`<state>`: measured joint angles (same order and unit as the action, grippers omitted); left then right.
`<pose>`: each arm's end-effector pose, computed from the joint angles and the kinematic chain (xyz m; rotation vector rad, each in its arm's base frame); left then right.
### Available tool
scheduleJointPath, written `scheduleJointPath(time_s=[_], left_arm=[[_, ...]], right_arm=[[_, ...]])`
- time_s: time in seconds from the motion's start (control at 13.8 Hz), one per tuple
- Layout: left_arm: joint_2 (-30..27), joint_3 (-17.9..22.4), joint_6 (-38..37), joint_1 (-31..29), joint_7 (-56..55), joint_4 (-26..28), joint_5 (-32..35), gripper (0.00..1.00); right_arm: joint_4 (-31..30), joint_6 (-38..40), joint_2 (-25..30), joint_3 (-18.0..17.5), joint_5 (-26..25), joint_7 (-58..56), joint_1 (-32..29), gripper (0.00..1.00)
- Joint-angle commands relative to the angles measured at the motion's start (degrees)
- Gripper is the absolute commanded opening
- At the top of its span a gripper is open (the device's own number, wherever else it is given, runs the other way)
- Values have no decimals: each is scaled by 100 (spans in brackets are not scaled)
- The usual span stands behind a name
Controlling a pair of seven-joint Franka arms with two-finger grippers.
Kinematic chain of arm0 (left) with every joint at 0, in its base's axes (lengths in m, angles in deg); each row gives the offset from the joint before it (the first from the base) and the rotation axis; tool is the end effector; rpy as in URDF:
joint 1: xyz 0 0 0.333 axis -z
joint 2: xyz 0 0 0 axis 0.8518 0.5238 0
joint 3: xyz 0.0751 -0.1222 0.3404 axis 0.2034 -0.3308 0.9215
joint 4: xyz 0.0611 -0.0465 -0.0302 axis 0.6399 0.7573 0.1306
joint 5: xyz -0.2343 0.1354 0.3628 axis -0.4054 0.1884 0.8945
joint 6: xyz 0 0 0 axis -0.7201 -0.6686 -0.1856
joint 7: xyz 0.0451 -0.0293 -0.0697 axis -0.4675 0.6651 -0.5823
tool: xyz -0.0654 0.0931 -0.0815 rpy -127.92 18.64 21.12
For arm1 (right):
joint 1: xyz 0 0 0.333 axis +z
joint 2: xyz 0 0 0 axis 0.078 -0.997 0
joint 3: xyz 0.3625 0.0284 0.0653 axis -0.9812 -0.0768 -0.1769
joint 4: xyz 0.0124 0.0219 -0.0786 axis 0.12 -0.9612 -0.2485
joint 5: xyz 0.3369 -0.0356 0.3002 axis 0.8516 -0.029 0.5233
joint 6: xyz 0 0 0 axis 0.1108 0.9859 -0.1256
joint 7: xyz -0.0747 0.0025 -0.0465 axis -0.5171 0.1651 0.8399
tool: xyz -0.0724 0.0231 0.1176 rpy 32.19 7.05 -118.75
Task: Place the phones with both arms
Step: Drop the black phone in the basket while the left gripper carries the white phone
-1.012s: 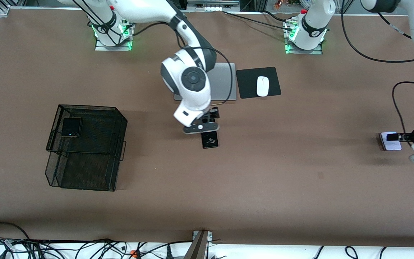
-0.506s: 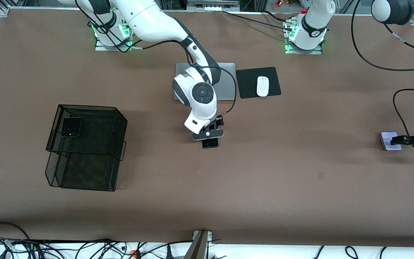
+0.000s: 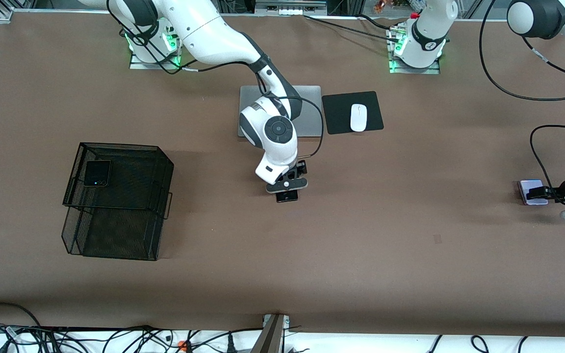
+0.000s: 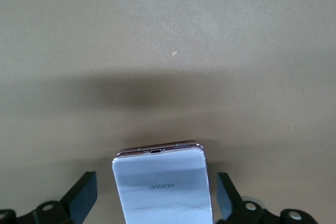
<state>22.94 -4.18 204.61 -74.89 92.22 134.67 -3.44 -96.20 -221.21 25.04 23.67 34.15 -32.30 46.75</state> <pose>0.6801 0.3786 0.1534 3.1255 -0.1004 -0.1514 0.6000 0.5941 0.1347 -3.1023 -0.2533 -0.0844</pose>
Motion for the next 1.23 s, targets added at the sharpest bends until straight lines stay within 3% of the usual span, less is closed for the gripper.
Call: scheduleJointPath(time_s=[0.0, 0.22, 0.29, 0.36, 0.51, 0.58, 0.72, 0.94, 1.16], left_arm=[[35, -44, -12, -92, -147, 111, -324, 100], [44, -35, 6, -110, -412, 261, -404, 100], [44, -26, -3, -110, -360, 261, -387, 95], [35, -26, -12, -118, -316, 261, -326, 49], [9, -26, -20, -92, -333, 234, -316, 47], [-35, -26, -99, -66, -342, 208, -308, 47], [-359, -9, -913, 126, -421, 86, -290, 47], [-816, -26, -1679, 688, -1068, -283, 236, 47], [-923, -35, -2243, 1654, -1859, -591, 282, 47]], right_arm=[[133, 127, 72, -8, 200, -57, -42, 0], [204, 1074, 598, 88, 464, -57, -138, 0], [204, 1356, 861, 71, 482, -66, -313, 0], [204, 1663, 1116, 54, 491, -84, -506, 0], [160, 2470, 1670, 114, 421, -241, -814, 0], [125, 2971, 1916, 306, 412, -381, -920, 0], [12, 3746, 2251, 1051, 429, -1030, -939, 0], [-918, 3802, 2839, 2150, 394, -2005, -930, 0], [-1718, 3530, 2999, 2803, 394, -2719, -930, 0]])
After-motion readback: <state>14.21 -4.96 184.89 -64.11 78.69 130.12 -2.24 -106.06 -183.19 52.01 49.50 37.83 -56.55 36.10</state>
